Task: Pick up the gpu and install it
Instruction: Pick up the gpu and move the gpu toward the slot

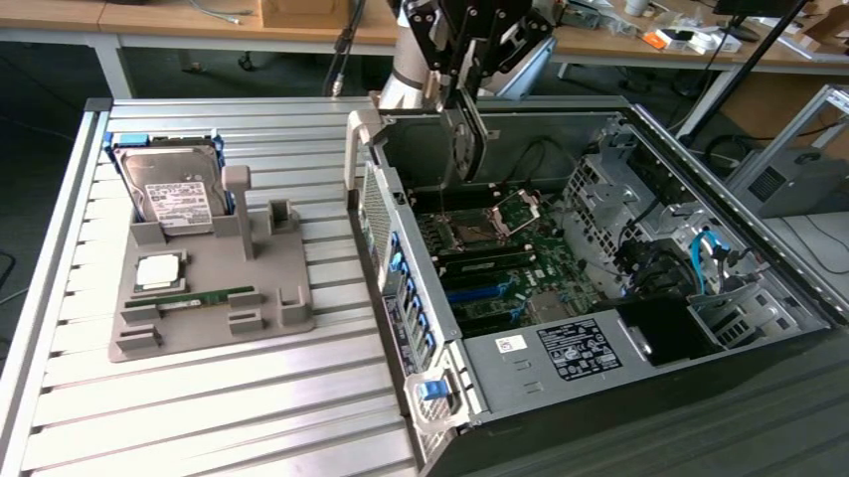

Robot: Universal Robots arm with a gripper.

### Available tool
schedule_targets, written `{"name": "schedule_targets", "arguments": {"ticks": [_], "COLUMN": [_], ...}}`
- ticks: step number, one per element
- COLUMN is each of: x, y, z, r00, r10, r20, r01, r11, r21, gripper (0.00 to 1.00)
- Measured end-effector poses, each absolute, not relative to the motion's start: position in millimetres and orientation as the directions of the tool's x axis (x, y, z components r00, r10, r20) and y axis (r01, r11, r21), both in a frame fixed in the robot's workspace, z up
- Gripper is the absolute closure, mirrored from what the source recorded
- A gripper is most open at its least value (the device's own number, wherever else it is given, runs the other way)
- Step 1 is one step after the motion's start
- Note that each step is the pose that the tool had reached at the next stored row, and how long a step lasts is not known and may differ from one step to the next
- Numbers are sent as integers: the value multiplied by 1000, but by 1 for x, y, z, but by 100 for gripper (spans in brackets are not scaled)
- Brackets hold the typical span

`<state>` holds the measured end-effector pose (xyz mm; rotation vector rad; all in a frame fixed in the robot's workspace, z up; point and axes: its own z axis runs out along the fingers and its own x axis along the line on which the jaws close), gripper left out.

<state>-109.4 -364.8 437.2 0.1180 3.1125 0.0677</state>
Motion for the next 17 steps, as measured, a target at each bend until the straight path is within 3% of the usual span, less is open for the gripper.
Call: {"name": "schedule_targets", "arguments": {"ticks": [17], "x": [-99], "y": [-389], "z": [435], "r00": [-997], "r10": [76], "r20": [-25], "r01": [75], "r11": [996], "r21": [41], "gripper": [73]}}
